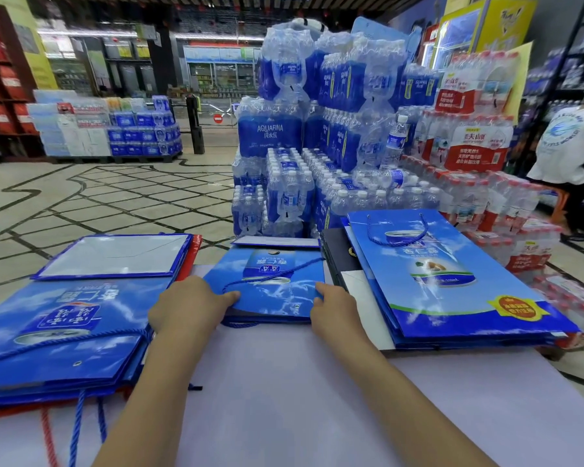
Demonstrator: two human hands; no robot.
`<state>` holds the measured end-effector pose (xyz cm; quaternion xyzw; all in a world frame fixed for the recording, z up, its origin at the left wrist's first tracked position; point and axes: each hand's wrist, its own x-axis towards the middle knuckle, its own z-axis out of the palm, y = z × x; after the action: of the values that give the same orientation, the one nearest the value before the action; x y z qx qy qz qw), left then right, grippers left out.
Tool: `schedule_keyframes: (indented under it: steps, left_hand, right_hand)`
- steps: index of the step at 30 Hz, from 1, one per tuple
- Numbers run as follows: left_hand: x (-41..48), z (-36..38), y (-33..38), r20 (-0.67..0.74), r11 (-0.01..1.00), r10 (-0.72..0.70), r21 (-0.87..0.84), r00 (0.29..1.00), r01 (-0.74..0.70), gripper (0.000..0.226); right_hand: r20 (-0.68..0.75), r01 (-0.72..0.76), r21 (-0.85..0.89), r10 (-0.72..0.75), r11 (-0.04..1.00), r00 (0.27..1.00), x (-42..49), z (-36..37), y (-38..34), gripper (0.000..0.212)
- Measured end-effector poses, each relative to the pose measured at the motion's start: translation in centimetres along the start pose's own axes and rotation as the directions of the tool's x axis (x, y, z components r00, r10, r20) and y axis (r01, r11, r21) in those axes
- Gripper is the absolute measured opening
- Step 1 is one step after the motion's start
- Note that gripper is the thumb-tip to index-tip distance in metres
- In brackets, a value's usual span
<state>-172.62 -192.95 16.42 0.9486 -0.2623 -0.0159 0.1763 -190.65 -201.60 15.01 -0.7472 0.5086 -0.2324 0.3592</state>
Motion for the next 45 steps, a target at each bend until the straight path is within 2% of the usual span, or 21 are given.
schedule_keyframes:
  steps: [2, 3, 6, 8, 10, 12, 14, 16, 20, 23, 26, 27, 28, 31, 33, 35, 39, 42, 45]
  left_hand:
    - [-0.3, -0.2, 0.2, -0.017, 1.000, 0.011, 0.009, 1.000, -0.011, 0.057]
    - [-0.4, -0.3, 0.1, -0.017, 1.000, 0.015, 0.019, 1.000, -0.014, 0.056]
    - [-0.6, -0.8, -0.1, -0.035, 0.997, 0.069, 0.049, 0.997, -0.067, 0.045]
    - [-0.5, -1.1, 0.5, -0.098, 0.980, 0.191, 0.072, 0.977, -0.185, 0.039]
    - [-0.4, -1.0, 1.5, -0.137, 0.935, 0.353, 0.088, 0.925, -0.344, 0.033]
    - [-0.1, -0.4, 2.8, -0.056, 0.887, 0.462, 0.039, 0.885, -0.460, 0.030]
    - [0.3, 0.7, 4.1, 0.106, 0.864, 0.504, -0.073, 0.857, -0.499, 0.035]
    - [0.6, 1.9, 5.0, 0.206, 0.853, 0.521, -0.106, 0.828, -0.511, 0.036]
    - [1.1, 3.0, 4.8, 0.197, 0.833, 0.553, -0.140, 0.809, -0.535, 0.016]
    - [0.9, 2.4, 3.7, 0.204, 0.812, 0.570, 0.004, 0.796, -0.583, 0.020]
    - [0.6, 0.7, 2.6, 0.303, 0.715, 0.591, 0.232, 0.748, -0.659, 0.025]
    - [0.4, -0.1, 2.4, 0.342, 0.687, 0.585, 0.273, 0.735, -0.674, 0.028]
    - [0.2, -0.9, 2.2, 0.371, 0.671, 0.569, 0.306, 0.734, -0.675, 0.030]
    - [0.0, -2.1, 1.6, 0.373, 0.683, 0.508, 0.375, 0.776, -0.627, 0.028]
    - [-0.2, -2.0, 1.3, 0.347, 0.707, 0.485, 0.385, 0.803, -0.594, 0.023]
    - [-0.5, -1.3, 1.3, 0.281, 0.730, 0.517, 0.349, 0.809, -0.587, 0.021]
    - [-0.9, 2.0, 2.3, 0.114, 0.771, 0.626, 0.058, 0.772, -0.634, 0.030]
    - [-0.9, 3.2, 2.6, 0.089, 0.765, 0.640, 0.019, 0.763, -0.643, 0.028]
    - [-0.7, 2.6, 2.1, 0.135, 0.726, 0.684, -0.027, 0.717, -0.687, 0.020]
  right_hand:
    - [-0.006, 0.008, -0.077, -0.009, 0.997, 1.000, -0.2, -0.1, -0.1, 0.035]
    - [0.004, 0.018, -0.102, -0.018, 0.995, 1.000, -0.4, -0.1, -0.2, 0.036]
    - [0.049, 0.067, -0.227, -0.057, 0.972, 0.997, -0.7, -0.2, -0.6, 0.013]
    - [0.092, 0.090, -0.299, -0.065, 0.950, 0.994, -0.8, -0.5, -0.9, 0.029]
    - [0.105, 0.102, -0.344, -0.070, 0.934, 0.992, -0.7, -0.4, -0.9, 0.011]
    - [0.106, 0.104, -0.395, -0.067, 0.913, 0.992, -0.6, -0.1, -0.9, 0.017]
    - [0.119, 0.134, -0.450, -0.090, 0.883, 0.989, -0.5, 0.4, -0.7, 0.006]
    - [0.129, 0.162, -0.479, -0.113, 0.863, 0.985, -0.7, 0.7, -0.6, 0.021]
    - [0.104, 0.179, -0.502, -0.147, 0.846, 0.984, -1.1, 0.6, -0.6, 0.024]
    - [0.102, 0.199, -0.574, -0.171, 0.794, 0.980, -1.3, 0.4, -0.8, 0.022]
    - [0.115, 0.250, -0.658, -0.234, 0.711, 0.966, -1.4, 0.2, -1.0, 0.015]
    - [0.114, 0.265, -0.654, -0.254, 0.708, 0.960, -1.3, 0.2, -0.9, 0.014]
    - [0.120, 0.283, -0.648, -0.272, 0.707, 0.955, -1.1, 0.3, -0.9, 0.023]
    - [0.189, 0.340, -0.546, -0.282, 0.766, 0.941, -0.2, 0.5, -0.5, 0.074]
    - [0.249, 0.389, -0.490, -0.302, 0.780, 0.920, -0.1, 0.4, -0.7, 0.086]
    - [0.301, 0.410, -0.429, -0.300, 0.805, 0.905, -0.2, 0.5, -0.8, 0.084]
    - [0.291, 0.346, -0.279, -0.265, 0.896, 0.919, -0.5, 0.9, -0.5, 0.077]
    - [0.234, 0.331, -0.187, -0.285, 0.925, 0.930, 0.0, 0.9, 0.1, 0.080]
    - [0.192, 0.358, -0.146, -0.329, 0.922, 0.925, 0.6, 0.5, 0.9, 0.077]
